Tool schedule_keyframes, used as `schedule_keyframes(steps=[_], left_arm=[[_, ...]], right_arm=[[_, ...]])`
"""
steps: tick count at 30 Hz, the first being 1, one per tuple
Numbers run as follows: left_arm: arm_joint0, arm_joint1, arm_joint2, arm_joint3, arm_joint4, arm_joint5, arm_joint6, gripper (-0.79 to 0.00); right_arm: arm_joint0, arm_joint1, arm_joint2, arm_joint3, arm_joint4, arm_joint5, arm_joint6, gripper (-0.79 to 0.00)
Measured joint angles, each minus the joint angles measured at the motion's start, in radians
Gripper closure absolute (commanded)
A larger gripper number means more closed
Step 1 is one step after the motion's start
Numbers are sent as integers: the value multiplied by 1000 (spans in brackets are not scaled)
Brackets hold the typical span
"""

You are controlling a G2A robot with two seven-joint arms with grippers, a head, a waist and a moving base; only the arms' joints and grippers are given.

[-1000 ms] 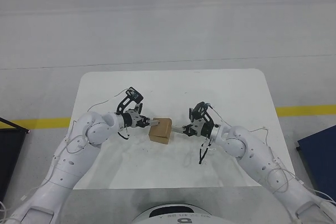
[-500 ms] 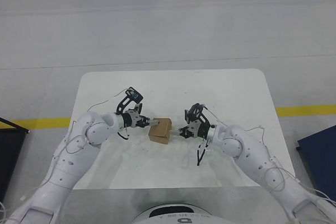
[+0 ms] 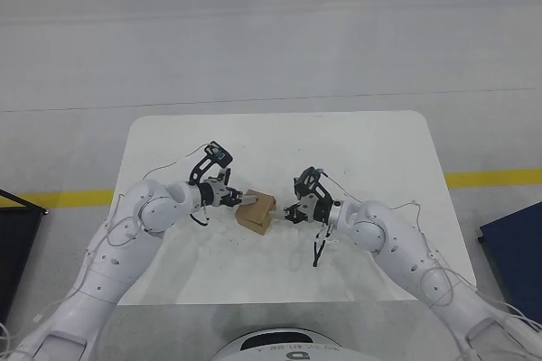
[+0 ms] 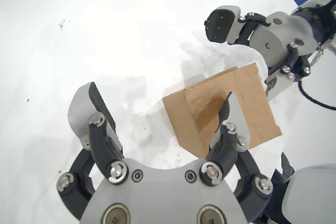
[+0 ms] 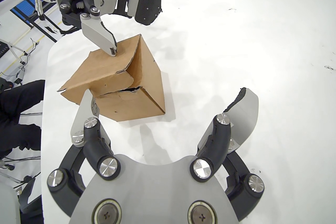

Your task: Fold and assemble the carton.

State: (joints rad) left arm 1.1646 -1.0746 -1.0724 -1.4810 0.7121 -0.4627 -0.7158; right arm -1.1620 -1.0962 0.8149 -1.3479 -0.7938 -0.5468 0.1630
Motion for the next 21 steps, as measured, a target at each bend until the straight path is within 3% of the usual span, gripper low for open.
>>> schedule_keyframes(steps=[11,12,13,15,21], left_arm=[[0,0,-1,-3,-23,-4,12,-785],[3,0,-4,2,-44,-20,24,-785],[6,0,-6,11,-72,-43,36,-705],[6,-2,-12,54,-165,-121,57,-646],[-36,-5,6,188,-329,-224,-12,-668]], right_arm=[[-4,-8,5,-2,-24,1,7,-785],[-6,-9,8,-2,-26,3,4,-785],[-8,-9,10,-3,-28,5,1,-785],[-13,-9,15,-8,-34,6,-6,-785],[-39,-5,38,-34,-59,8,-24,-785]])
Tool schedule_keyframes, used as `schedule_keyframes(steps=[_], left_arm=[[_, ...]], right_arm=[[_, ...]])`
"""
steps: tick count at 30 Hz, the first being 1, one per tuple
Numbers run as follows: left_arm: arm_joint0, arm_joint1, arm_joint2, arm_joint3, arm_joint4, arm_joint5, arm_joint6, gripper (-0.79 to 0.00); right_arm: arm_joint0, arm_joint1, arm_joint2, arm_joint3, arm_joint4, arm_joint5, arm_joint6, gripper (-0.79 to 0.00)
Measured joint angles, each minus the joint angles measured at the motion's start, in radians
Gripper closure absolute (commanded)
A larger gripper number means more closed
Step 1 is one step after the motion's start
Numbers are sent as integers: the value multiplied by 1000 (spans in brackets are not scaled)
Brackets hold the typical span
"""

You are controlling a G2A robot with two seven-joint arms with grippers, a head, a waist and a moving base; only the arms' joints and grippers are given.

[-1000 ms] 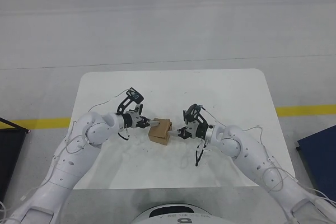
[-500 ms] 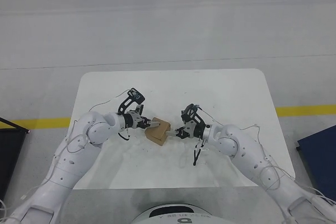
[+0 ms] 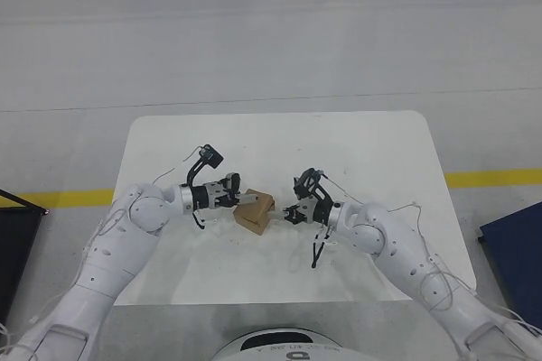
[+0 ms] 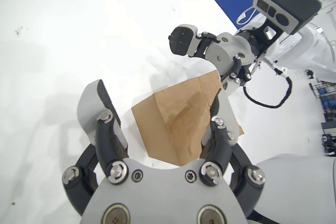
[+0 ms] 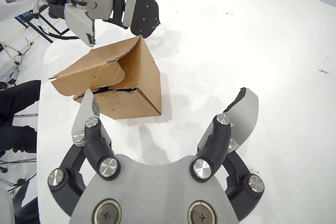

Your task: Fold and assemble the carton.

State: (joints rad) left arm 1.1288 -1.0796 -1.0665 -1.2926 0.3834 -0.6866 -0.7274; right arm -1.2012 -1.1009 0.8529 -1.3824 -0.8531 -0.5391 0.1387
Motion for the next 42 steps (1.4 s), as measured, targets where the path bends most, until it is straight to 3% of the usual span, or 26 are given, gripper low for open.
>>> schedule_keyframes(steps=[13,21,26,42], left_arm=[[-22,1,25,46,-85,-21,-67,-536],[-31,1,39,56,-92,-21,-65,-576],[-34,2,44,60,-98,-31,-59,-662],[-54,-3,87,104,-148,-87,-69,-588]], right_arm=[[-41,5,40,-42,-25,16,-1,-785],[-36,-6,27,-43,-39,36,11,-785],[-30,-12,23,-35,-43,44,14,-785],[-42,-24,17,-65,-81,76,24,-739]])
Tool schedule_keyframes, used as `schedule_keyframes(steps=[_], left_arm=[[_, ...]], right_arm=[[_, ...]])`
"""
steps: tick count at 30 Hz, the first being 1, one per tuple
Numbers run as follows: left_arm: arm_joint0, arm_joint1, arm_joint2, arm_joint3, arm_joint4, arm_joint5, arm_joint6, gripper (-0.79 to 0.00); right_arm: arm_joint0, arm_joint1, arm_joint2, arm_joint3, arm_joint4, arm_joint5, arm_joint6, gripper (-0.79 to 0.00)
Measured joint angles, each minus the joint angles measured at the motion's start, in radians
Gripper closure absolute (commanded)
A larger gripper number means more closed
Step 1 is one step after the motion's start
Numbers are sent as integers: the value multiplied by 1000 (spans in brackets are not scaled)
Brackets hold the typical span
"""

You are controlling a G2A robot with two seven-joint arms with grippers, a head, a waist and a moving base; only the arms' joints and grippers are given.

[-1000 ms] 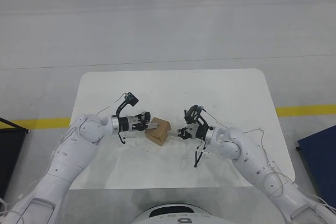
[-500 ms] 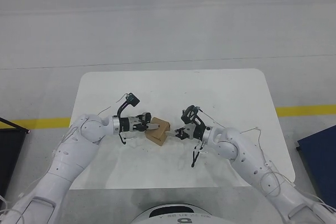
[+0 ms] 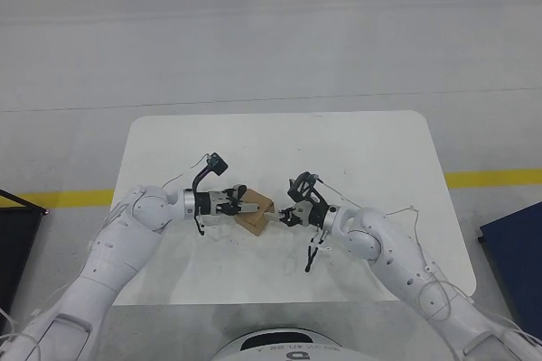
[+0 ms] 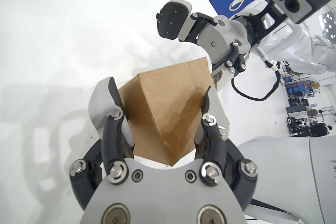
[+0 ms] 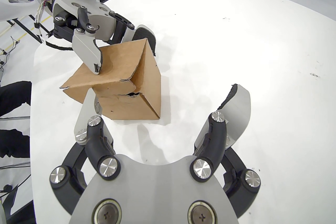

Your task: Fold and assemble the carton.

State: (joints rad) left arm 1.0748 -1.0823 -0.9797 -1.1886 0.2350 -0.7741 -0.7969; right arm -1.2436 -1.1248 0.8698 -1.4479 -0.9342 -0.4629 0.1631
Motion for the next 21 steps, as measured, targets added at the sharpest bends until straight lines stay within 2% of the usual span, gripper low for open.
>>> schedule_keyframes(steps=[4,10,12,15,21], left_arm=[[-7,-1,7,7,-5,-5,-1,-600],[-12,0,12,14,-4,-12,8,-727],[-12,1,11,16,-6,-16,15,-733],[-11,2,11,18,-13,-24,21,-680],[-15,2,20,28,-57,-41,5,-662]], right_arm=[[13,-8,-11,10,1,4,6,-754],[21,-15,-14,24,1,3,1,-785],[17,-15,-9,24,-3,3,-8,-785],[4,-13,4,15,-15,7,-27,-785],[-27,-10,19,-17,-70,53,-48,-785]])
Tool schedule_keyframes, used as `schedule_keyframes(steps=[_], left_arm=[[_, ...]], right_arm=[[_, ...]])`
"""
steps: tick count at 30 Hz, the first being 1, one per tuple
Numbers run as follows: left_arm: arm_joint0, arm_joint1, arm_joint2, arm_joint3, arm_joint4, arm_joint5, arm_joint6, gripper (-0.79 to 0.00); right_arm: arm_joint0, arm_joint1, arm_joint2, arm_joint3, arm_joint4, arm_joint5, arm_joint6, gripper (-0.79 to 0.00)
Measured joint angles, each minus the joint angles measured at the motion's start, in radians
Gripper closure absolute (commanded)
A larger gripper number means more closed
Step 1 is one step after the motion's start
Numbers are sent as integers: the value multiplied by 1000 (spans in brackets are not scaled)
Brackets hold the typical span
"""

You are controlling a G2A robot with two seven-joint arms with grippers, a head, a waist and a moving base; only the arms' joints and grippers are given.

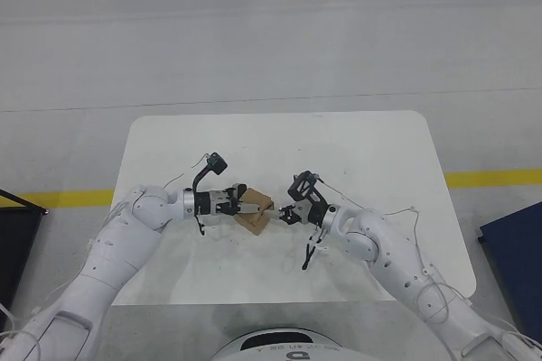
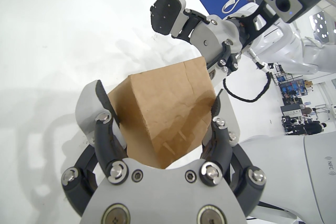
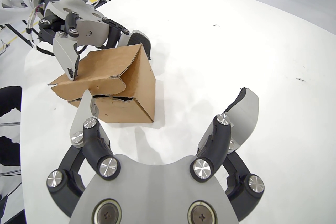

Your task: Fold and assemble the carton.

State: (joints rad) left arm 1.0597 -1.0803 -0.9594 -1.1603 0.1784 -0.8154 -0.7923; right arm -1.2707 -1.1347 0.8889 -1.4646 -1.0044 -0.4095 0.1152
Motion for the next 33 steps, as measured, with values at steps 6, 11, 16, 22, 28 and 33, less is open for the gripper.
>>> schedule_keyframes(steps=[6,11,16,22,28,33], left_arm=[[-10,0,8,16,-37,-10,-12,-677],[-16,0,14,25,-57,-16,-23,-696],[-22,-1,26,29,-64,-11,-35,-702],[-27,-2,37,33,-63,-13,-36,-683],[-32,-2,46,40,-62,-12,-37,-671],[-35,-1,49,44,-59,-12,-33,-668]], right_arm=[[-13,0,6,-15,-33,4,-6,-785],[-34,3,21,-30,-58,3,-37,-785],[-47,2,23,-46,-85,20,-46,-785],[-35,-8,8,-38,-88,35,-34,-785],[-30,-14,2,-29,-92,40,-29,-785],[-38,-14,10,-32,-96,21,-33,-785]])
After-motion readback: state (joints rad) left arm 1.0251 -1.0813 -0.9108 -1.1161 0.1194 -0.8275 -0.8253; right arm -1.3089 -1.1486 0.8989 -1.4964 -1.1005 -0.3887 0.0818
